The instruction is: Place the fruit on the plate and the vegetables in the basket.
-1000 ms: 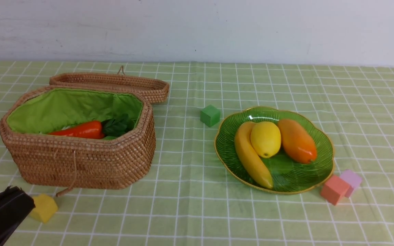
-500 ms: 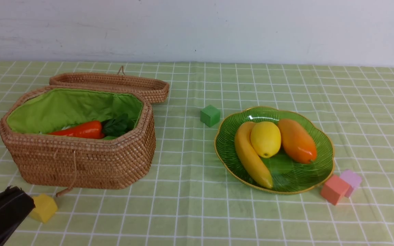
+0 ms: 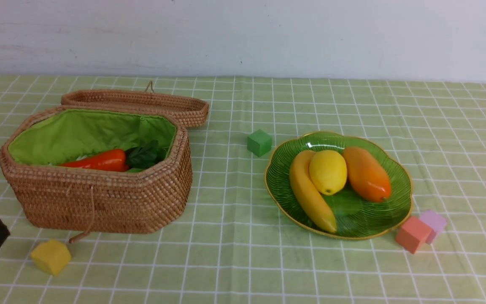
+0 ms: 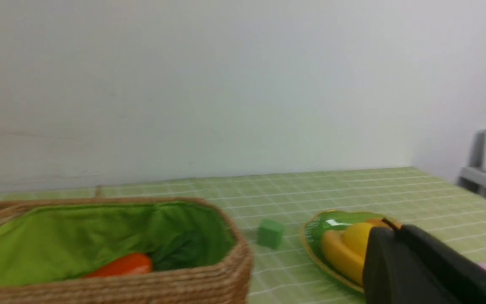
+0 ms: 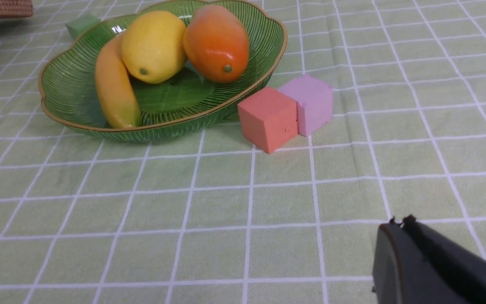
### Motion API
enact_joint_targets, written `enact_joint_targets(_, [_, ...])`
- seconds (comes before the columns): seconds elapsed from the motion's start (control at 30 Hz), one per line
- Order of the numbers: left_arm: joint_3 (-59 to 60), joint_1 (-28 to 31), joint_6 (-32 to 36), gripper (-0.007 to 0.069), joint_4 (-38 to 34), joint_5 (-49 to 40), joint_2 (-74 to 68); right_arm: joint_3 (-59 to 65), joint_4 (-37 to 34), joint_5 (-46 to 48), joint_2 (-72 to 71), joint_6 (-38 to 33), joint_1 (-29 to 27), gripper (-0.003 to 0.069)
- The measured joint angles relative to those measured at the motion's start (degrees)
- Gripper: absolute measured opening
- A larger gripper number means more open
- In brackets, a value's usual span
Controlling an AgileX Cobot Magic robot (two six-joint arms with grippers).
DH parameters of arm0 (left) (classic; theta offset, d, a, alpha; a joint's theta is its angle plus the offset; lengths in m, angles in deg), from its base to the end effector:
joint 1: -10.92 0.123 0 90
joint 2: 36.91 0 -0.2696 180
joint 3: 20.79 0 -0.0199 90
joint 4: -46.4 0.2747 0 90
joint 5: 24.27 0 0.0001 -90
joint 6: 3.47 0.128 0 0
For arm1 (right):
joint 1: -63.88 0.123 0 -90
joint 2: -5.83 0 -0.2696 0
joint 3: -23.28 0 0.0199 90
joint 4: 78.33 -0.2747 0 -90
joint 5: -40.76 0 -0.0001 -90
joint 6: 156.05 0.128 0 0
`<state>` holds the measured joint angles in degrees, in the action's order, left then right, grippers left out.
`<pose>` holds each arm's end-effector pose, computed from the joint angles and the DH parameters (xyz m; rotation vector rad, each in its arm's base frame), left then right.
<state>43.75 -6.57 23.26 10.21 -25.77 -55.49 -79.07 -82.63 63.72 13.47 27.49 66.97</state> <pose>0.1350 -0.0447 0.2741 0.1167 1.4795 -0.3929 0.1261 0.0106 0.1612 0.0528 1.8903 0.1539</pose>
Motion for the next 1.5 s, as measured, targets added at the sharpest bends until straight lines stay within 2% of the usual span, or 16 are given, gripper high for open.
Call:
enact_joint_targets(0.13, [4.37,9.43,-14.61,-0.0013,15.77,-4.1,3.84,0.0,0.0,0.0,0.0,0.0,0.0,0.0008])
enact_joint_targets(0.17, [5.24,10.31,-16.68,-0.0013,17.19,-4.49,4.84,0.0,0.0,0.0,0.0,0.0,0.0,0.0008])
enact_joint_targets(0.2, [7.12,11.7,-20.6,-0.0013,21.61,-5.75,7.1,0.0,0.0,0.0,0.0,0.0,0.0,0.0008])
enact_joint_targets(0.27, [10.41,13.03,-25.53,-0.0013,25.69,-7.23,9.89,0.0,-0.01,0.0,0.0,0.0,0.0,0.0008])
enact_joint_targets(0.37, [13.23,13.63,-30.91,-0.0013,28.19,-10.21,10.83,0.0,-0.01,-0.03,-0.05,0.0,0.0,0.0011])
enact_joint_targets(0.43, [13.7,13.65,-34.18,-0.0013,28.73,-15.96,10.83,0.0,-0.07,-0.13,-0.05,0.0,0.0,0.0015])
enact_joint_targets(0.53, [13.93,13.65,-36.16,-0.0013,28.78,-19.97,10.83,0.05,-0.07,-0.18,-0.05,0.0,0.0,0.0019])
enact_joint_targets(1.5, [13.93,13.65,-37.27,-0.0013,28.78,-20.1,10.83,0.07,-0.11,-0.3,-0.05,0.63,0.0,0.0051])
